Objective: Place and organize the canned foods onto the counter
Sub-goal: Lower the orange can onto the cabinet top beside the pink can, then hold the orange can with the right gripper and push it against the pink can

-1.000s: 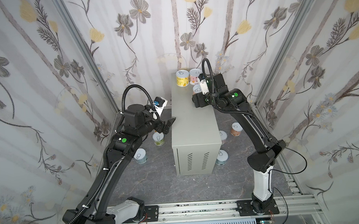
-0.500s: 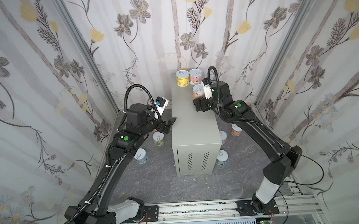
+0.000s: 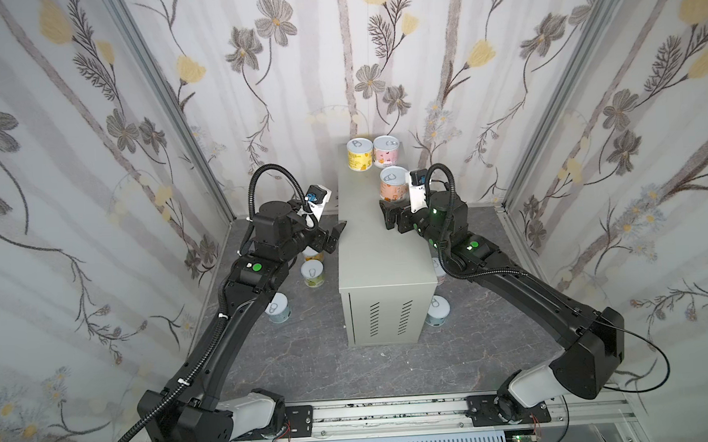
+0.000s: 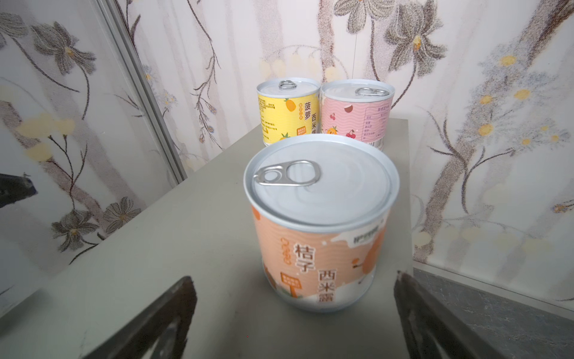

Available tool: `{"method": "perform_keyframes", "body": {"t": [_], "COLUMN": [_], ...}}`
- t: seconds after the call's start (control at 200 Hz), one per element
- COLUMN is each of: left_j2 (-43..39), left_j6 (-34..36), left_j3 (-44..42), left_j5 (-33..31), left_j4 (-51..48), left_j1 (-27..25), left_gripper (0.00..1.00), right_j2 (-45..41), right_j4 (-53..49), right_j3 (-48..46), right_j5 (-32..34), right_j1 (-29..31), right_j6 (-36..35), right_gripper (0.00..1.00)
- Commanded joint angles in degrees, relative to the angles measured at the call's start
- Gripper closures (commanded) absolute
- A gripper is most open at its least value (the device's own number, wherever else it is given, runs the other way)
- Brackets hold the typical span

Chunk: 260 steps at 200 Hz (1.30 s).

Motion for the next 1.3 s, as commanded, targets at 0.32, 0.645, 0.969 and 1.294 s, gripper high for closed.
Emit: {"method": "perform_keyframes", "body": {"t": [0.32,0.645,0.969,1.294], "left_j2": [4.74,6.15,7.03,7.47], "left_j6": [2.99,2.56,2.64,2.82], "left_j3": [2.02,2.12,2.48,3.21], "left_j5": [0.69,2.22,2.47,2.01], "left_j4": [-3.94,-3.34,-3.68,-4.38], "left_j1": [0.68,2.56,2.89,2.92], "left_gripper": [0.00,0.00,0.00,0.00], "right_j2": [4.77,8.54,11.94,14.20], "right_j4": [2.45,3.38,2.29,0.56], "right_j3": [1.50,3.95,7.86,10.62], "right_j5": [1.51,-0.06,-0.44,-0.18], "right_j1": [0.07,-1.15,-2.69,-4.09], "right_j6": [-2.50,-2.62,-2.00,-2.01], "right_gripper": [0.09,0.22,0.26,0.26]}}
